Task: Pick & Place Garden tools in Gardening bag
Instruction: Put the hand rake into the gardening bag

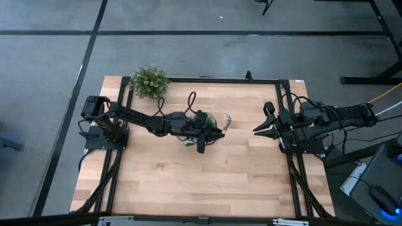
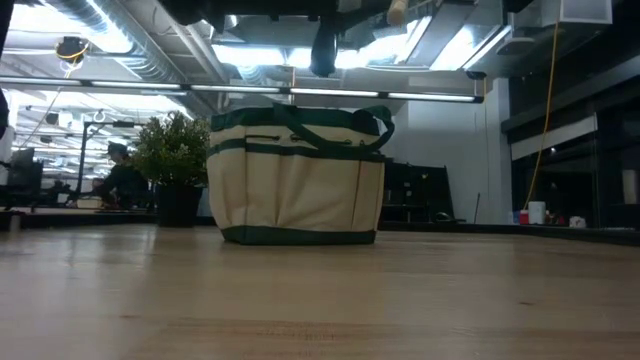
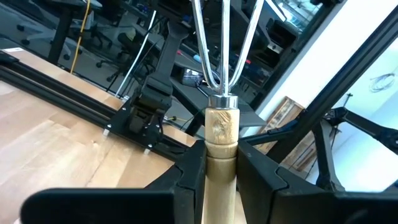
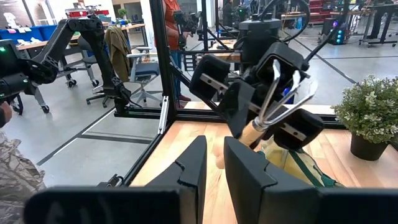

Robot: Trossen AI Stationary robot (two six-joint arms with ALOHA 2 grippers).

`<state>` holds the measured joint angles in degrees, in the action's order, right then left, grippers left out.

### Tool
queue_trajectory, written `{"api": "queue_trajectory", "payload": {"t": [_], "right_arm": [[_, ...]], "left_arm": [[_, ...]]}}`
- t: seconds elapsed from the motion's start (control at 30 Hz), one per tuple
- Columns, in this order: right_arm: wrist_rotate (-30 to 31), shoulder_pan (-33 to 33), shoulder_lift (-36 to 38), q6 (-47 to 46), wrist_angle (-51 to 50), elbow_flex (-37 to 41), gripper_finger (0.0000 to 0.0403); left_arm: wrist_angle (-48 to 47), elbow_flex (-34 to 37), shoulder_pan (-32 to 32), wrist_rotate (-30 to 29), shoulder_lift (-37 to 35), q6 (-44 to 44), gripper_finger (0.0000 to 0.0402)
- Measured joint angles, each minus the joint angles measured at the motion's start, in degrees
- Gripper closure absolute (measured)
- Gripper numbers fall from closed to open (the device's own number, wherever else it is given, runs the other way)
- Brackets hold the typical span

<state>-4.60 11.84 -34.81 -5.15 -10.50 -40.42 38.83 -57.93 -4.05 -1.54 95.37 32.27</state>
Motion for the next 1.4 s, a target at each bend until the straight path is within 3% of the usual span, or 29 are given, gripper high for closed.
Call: {"api": "queue_trajectory", "payload": {"t": [0.3, 0.57, 0.7, 1.0, 1.2, 1.4], "right_arm": [[0.0, 0.0, 0.0, 0.0, 0.0, 0.0, 0.0343], [0.0, 0.0, 0.0, 0.0, 0.0, 0.0, 0.0343], [0.0, 0.0, 0.0, 0.0, 0.0, 0.0, 0.0343], [0.0, 0.0, 0.0, 0.0, 0.0, 0.0, 0.0343], [0.0, 0.0, 0.0, 0.0, 0.0, 0.0, 0.0343], [0.0, 0.0, 0.0, 0.0, 0.0, 0.0, 0.0343]], "left_arm": [[-0.1, 0.0, -1.2, -1.0, -0.3, 0.4, 0.0337], [-1.1, 0.0, -1.5, -4.5, -5.8, -2.8, 0.0337], [-8.7, 0.0, -1.6, -6.2, -10.6, -6.3, 0.0337], [-30.9, 0.0, -1.6, -16.6, -20.1, -13.1, 0.0337], [-37.1, 0.0, -1.6, -23.0, -21.9, -16.9, 0.0337], [-39.3, 0.0, -1.6, -24.6, -21.9, -17.0, 0.0336]]}}
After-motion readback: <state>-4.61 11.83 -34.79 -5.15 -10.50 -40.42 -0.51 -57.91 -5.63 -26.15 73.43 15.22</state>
